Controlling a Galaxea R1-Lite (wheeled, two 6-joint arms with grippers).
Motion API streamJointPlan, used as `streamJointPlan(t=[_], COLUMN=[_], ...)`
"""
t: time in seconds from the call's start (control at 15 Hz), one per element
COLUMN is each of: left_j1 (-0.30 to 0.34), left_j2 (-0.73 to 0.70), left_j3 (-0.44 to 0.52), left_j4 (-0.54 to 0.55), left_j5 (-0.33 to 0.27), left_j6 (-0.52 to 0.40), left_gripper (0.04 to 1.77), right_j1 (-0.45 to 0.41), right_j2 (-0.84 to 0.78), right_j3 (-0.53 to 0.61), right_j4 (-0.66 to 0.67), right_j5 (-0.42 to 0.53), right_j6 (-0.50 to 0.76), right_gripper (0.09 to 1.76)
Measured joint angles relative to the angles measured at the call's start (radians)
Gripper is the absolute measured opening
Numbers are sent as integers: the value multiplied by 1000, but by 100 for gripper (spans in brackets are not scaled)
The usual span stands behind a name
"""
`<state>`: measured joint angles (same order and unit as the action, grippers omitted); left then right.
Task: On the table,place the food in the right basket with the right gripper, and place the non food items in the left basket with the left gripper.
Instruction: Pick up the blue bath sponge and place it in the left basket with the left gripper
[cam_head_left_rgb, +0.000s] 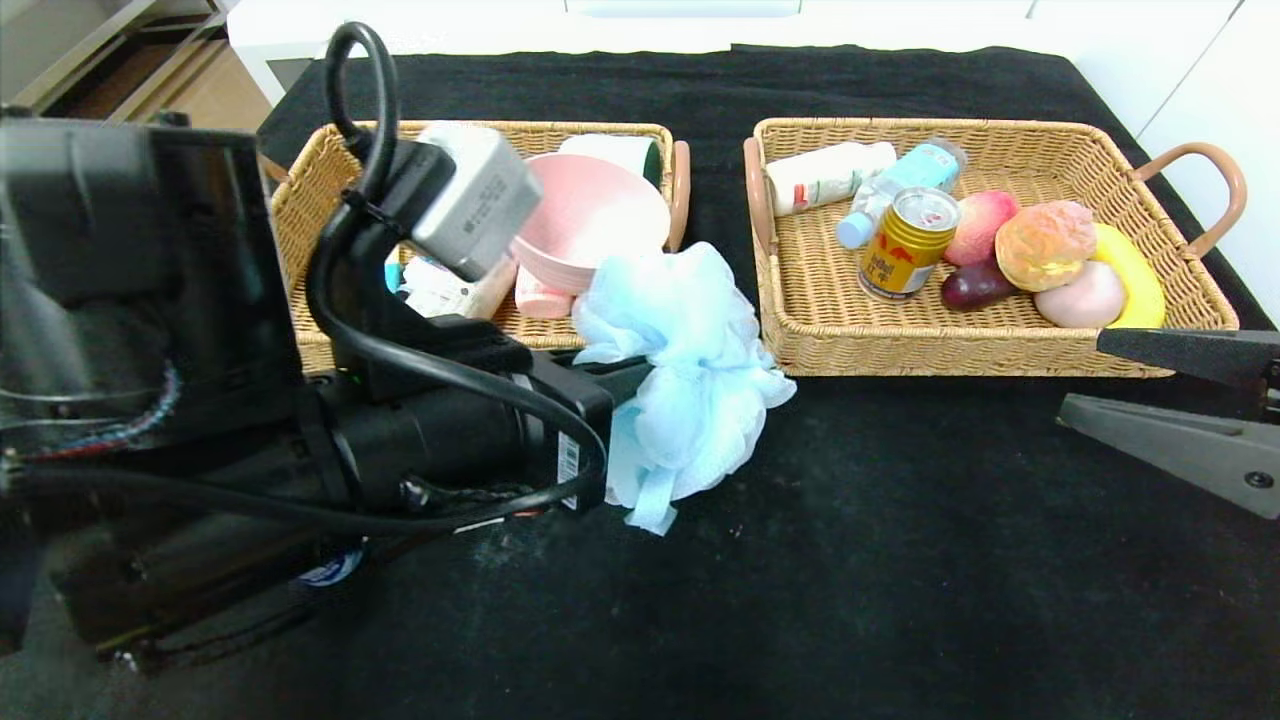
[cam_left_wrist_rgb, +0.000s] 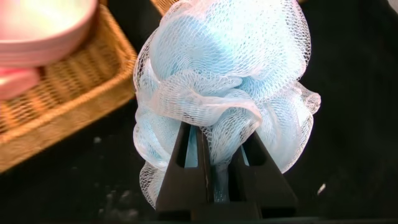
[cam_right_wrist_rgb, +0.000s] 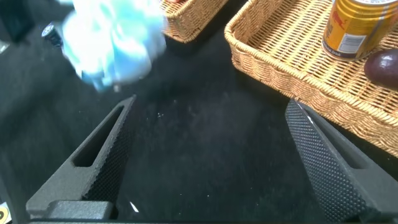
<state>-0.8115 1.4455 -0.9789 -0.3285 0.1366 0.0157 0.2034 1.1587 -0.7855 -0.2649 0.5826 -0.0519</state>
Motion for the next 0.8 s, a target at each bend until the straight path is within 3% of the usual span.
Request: streamJointPlan(t=[0.27, 0.8], left_j1=[91, 375], left_j2=[-58, -122], left_j3=[-30, -80], left_j4=[0, -4], left_j5=[0, -16], left_j6=[-12, -13], left_gripper=[24, 24], right_j1=[0, 11], right_j2=[0, 8], right_j3=[1, 5], right_j4=[0, 1], right_j5=[0, -1], right_j6=[-1, -2], right_gripper=[171, 171])
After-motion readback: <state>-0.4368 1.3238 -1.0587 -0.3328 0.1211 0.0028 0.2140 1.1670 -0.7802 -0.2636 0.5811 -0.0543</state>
